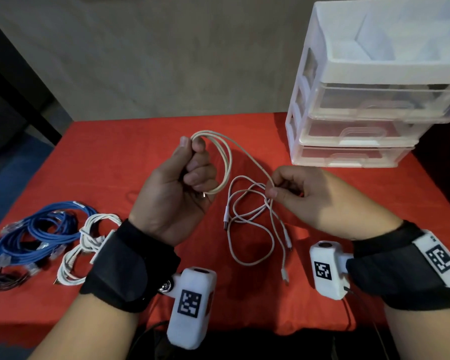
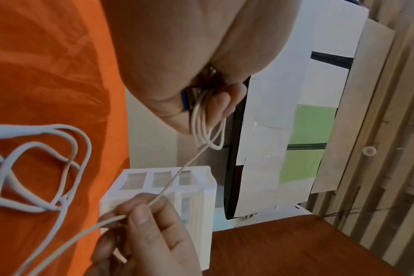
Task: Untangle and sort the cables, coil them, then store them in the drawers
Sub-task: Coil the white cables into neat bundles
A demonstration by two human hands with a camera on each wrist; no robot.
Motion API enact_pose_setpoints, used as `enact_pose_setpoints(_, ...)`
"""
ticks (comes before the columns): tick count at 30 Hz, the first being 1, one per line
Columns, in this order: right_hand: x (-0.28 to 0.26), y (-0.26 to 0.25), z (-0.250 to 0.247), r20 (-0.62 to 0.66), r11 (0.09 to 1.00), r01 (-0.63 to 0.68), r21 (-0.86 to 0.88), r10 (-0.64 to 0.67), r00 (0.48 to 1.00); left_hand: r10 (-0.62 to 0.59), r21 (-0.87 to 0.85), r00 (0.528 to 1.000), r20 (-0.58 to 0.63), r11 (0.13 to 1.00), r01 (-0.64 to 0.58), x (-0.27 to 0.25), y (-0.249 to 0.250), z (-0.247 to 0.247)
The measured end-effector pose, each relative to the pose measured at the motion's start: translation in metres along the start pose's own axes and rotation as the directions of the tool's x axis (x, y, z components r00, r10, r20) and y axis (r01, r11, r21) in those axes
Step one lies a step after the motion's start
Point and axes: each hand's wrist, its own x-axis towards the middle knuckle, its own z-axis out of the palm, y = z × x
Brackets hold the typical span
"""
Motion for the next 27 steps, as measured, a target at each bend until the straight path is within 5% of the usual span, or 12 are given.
enact_pose_setpoints(8, 0.000, 0.009, 0.004, 0.022, 0.996, -0.065, -0.056, 0.066, 0.998, -0.038, -0.154, 0.996, 0.079, 0.987, 0.050, -0.003, 0.007, 0.000)
enact_pose_setpoints(10, 0.003, 0.005, 0.005, -0.004, 0.987, -0.109, 0.120, 0.110, 0.994, -0.036, -0.122, 0.998, 0.056, 0.992, 0.042, -0.003, 0.005, 0.002)
enact_pose_setpoints(13, 0.007, -0.012, 0.002, -0.174, 0.774, -0.022, 0.633, 0.169, 0.970, -0.037, -0.067, 0.998, 0.043, 0.997, 0.040, -0.003, 0.000, 0.005)
enact_pose_setpoints(15, 0.009, -0.023, -0.003, -0.282, 0.597, 0.112, 0.795, 0.200, 0.938, -0.047, -0.026, 0.998, 0.049, 0.998, 0.049, -0.003, -0.004, 0.008)
enact_pose_setpoints(18, 0.009, -0.029, -0.006, -0.334, 0.461, 0.201, 0.864, 0.226, 0.915, -0.045, 0.083, 0.997, 0.056, 0.996, 0.041, -0.004, -0.012, 0.013)
enact_pose_setpoints(27, 0.008, -0.028, -0.006, -0.212, 0.320, 0.127, 0.939, 0.247, 0.945, -0.026, 0.173, 0.998, 0.050, 0.985, 0.017, -0.006, -0.022, 0.018)
